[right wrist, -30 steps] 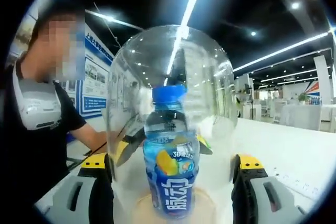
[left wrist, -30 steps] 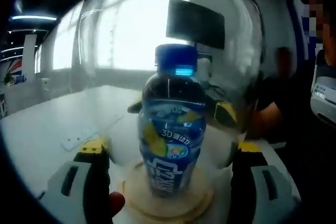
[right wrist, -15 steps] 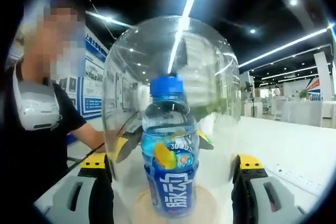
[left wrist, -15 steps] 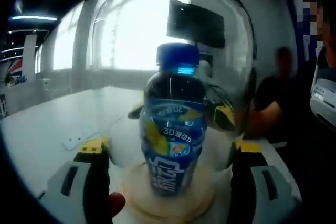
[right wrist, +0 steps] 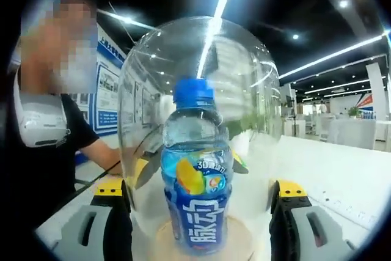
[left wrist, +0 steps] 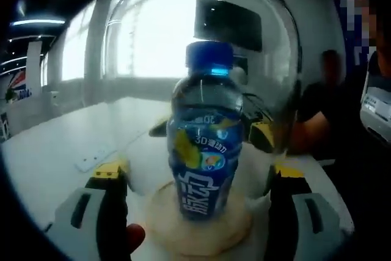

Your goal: Open the cover put in the Mizone put the cover back on

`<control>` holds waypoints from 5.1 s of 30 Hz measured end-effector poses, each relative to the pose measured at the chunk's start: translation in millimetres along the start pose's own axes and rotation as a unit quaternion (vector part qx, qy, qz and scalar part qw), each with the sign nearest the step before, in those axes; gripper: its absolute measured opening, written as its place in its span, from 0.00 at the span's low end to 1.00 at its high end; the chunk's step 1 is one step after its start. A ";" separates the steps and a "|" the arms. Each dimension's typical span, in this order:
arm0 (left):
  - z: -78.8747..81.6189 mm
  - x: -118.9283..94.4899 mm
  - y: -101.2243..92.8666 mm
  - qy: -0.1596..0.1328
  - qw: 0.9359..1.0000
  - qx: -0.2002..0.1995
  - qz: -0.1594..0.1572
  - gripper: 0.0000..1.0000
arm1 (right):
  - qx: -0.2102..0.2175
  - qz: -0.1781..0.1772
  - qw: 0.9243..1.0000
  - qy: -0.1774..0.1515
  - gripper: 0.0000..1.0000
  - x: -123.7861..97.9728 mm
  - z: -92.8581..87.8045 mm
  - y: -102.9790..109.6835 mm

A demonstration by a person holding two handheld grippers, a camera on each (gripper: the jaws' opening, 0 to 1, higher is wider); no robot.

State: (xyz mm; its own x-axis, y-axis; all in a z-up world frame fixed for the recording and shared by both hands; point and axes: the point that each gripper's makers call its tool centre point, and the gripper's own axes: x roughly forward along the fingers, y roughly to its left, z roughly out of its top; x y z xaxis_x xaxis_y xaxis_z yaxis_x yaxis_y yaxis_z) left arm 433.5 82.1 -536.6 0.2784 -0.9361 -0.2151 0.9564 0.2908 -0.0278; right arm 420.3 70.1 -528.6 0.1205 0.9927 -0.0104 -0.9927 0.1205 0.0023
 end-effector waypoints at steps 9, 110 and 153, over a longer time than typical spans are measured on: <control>0.5 0.8 0.7 -0.006 1.000 -0.001 -0.001 0.83 | 0.000 -0.001 1.000 -0.005 0.88 -1.9 1.0 -1.6; -0.6 -21.5 -3.4 -0.083 0.988 -0.034 0.128 0.75 | 0.039 -0.148 0.988 -0.026 0.58 -42.8 2.2 17.0; -31.4 -123.5 -55.4 -0.155 0.946 -0.066 0.277 0.48 | 0.016 -0.293 0.956 -0.016 0.26 -110.8 -12.3 66.8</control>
State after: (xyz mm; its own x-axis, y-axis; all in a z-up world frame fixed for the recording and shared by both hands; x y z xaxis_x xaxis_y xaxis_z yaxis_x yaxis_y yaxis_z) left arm 343.4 187.8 -539.2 0.7662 -0.6394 0.0640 0.6420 0.7571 -0.1209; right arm 340.6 -32.0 -539.6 0.6568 0.7540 0.0117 -0.7538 0.6561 0.0371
